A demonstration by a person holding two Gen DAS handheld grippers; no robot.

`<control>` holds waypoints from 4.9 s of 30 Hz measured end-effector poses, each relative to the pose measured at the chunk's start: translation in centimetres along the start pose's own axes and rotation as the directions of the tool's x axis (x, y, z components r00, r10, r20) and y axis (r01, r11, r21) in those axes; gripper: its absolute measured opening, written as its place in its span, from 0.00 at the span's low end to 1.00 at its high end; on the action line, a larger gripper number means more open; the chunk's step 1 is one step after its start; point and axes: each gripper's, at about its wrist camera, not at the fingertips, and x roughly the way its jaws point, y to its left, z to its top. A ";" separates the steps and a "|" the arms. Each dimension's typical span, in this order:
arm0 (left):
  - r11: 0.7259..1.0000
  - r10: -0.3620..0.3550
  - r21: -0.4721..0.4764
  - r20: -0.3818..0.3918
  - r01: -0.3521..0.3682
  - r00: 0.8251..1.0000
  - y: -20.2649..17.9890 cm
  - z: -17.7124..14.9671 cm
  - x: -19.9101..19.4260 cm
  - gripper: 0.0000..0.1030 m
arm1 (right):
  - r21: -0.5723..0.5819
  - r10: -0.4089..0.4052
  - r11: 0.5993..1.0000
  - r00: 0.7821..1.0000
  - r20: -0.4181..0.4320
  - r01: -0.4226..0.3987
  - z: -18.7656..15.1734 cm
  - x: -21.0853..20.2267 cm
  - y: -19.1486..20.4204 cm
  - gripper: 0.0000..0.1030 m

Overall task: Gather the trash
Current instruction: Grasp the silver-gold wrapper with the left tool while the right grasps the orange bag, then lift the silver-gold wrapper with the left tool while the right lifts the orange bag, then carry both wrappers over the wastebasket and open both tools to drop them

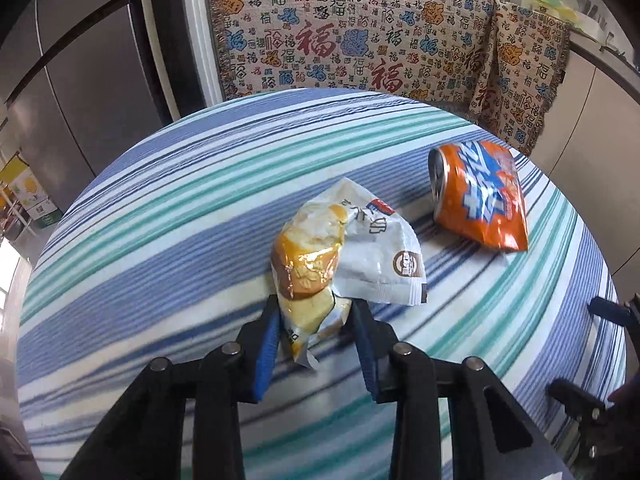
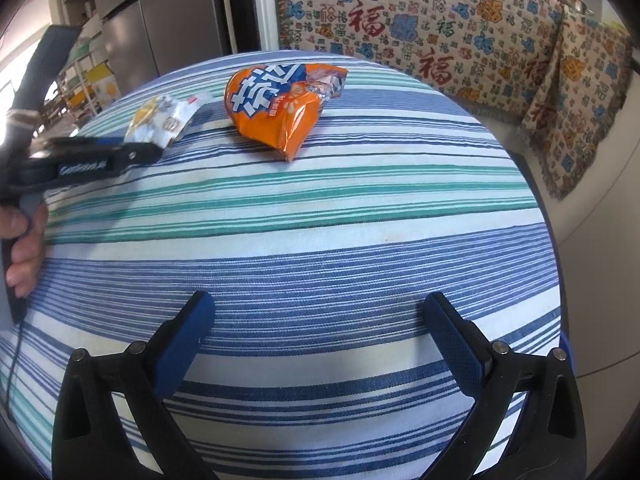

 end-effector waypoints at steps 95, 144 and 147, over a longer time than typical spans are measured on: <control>0.974 -0.193 0.133 0.076 0.182 0.978 -10.1 -2.8 -9.7 0.11 | 0.121 0.047 0.990 0.984 0.172 -0.069 -3.0 -13.6 -4.1 0.31; 0.806 -0.444 0.297 -0.268 0.512 0.855 -47.1 0.6 6.3 0.15 | 0.587 -0.012 0.808 0.998 -0.063 0.047 -17.1 -8.1 -38.3 0.45; 0.802 -0.448 0.283 -0.297 0.526 0.843 -47.6 0.0 8.6 0.51 | 0.644 -0.009 0.764 0.999 -0.053 0.041 -18.9 -7.0 -39.8 0.67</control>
